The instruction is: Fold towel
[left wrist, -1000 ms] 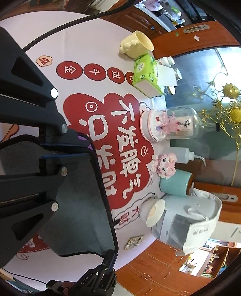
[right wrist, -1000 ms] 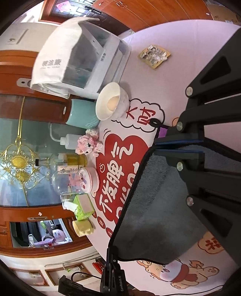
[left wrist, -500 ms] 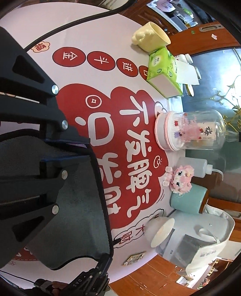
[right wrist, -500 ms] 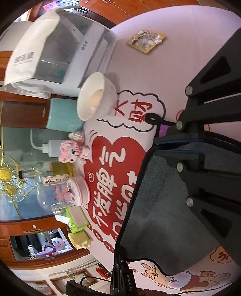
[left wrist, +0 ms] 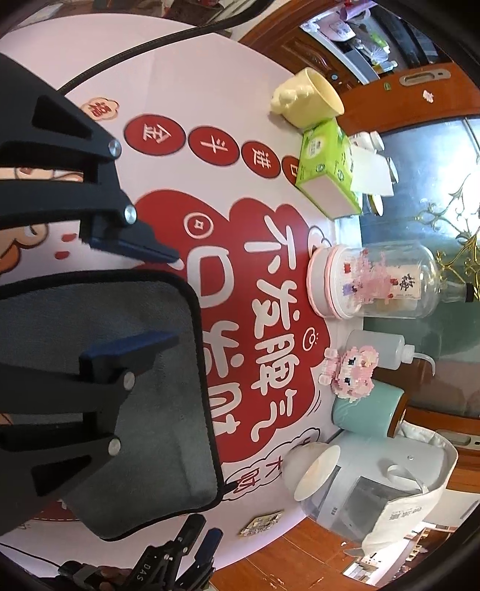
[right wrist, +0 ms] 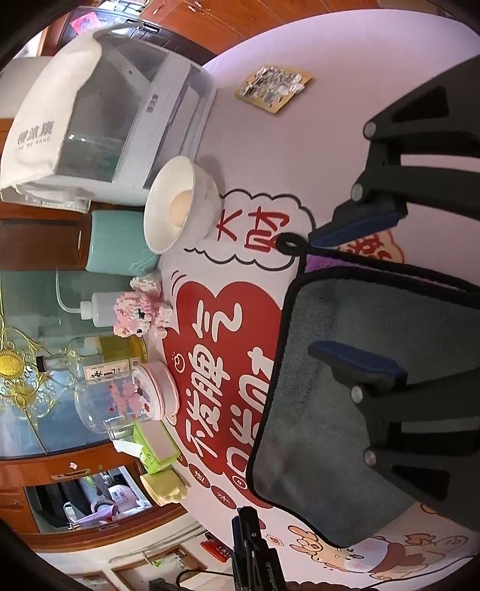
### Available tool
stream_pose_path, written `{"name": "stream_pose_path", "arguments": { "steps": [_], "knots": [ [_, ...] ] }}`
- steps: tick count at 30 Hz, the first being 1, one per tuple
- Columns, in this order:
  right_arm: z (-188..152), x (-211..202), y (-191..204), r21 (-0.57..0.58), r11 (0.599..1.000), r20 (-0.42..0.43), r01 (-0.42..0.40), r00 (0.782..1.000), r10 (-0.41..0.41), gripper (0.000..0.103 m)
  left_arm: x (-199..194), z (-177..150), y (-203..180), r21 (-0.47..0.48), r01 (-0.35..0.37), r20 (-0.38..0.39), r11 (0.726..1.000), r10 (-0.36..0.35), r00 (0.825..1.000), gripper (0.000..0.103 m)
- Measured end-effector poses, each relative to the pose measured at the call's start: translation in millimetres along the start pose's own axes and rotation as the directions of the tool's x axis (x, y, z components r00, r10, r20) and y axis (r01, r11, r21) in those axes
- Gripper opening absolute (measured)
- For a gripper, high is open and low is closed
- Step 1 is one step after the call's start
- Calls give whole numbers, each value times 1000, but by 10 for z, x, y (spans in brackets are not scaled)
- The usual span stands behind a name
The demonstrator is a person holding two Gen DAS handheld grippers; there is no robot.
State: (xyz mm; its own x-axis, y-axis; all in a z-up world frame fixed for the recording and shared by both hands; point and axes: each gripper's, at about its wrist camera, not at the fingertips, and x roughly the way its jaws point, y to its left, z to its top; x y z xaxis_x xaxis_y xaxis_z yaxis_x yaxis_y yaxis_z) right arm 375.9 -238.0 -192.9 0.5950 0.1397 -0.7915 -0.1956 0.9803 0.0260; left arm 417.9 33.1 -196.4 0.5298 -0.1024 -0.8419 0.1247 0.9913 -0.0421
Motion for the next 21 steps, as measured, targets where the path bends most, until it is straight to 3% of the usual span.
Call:
{"name": "stream_pose_path", "arguments": {
  "steps": [8, 14, 21],
  "knots": [
    [-163, -324, -35, 69, 997, -14, 38, 999, -38, 77, -386, -186, 22, -18, -26, 22, 999, 27, 999, 64],
    [-415, -658, -14, 122, 991, -6, 54, 999, -54, 78, -705, -422, 58, -38, 1, 39, 999, 1, 999, 72],
    [-838, -958, 181, 160, 985, -18, 58, 998, -55, 80, -1035, -851, 114, -62, 2, 18, 998, -1, 1000, 73]
  ]
}}
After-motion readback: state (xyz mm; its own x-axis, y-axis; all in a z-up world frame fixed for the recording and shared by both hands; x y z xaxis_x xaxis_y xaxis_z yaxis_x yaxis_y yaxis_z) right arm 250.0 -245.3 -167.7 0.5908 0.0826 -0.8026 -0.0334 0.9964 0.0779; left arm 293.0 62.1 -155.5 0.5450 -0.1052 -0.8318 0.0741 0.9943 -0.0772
